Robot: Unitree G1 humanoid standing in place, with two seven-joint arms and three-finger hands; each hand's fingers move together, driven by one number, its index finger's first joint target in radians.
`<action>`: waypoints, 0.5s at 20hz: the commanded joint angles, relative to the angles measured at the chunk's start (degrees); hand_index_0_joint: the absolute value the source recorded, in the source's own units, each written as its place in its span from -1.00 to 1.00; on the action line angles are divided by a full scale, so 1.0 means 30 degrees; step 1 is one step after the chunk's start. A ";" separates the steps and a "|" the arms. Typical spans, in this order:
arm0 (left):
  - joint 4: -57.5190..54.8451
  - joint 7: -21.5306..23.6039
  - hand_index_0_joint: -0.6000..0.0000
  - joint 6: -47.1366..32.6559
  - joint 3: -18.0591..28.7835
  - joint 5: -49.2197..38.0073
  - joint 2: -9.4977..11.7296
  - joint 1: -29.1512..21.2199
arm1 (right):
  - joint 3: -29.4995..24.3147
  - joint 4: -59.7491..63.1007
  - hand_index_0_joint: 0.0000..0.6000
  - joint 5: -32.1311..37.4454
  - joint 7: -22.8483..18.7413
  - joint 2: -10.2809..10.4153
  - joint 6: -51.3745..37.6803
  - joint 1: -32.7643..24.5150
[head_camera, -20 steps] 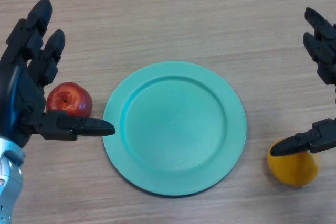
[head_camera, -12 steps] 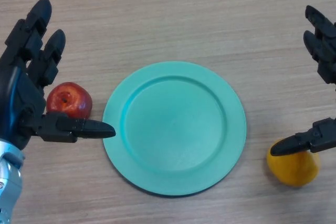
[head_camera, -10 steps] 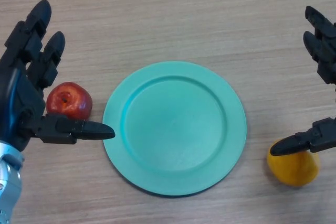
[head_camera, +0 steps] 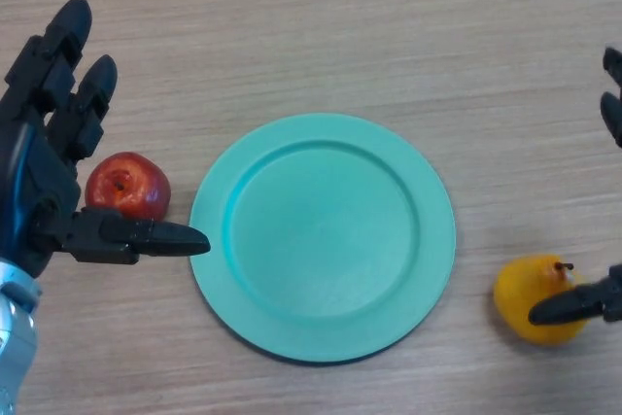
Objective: Pick up the yellow pear and place it on the plate
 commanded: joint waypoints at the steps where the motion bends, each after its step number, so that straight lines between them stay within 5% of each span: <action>1: -0.0730 0.0024 1.00 -0.2088 0.0977 0.0373 0.0693 -0.0643 | -0.1254 0.0687 -1.00 0.0183 -0.0152 -0.0302 -0.5965 0.0226; 10: -0.0664 0.0242 1.00 -0.2354 0.0877 0.0634 0.0618 -0.0686 | -0.0488 0.7218 -1.00 0.1457 -0.1992 -0.0237 -1.1249 0.0116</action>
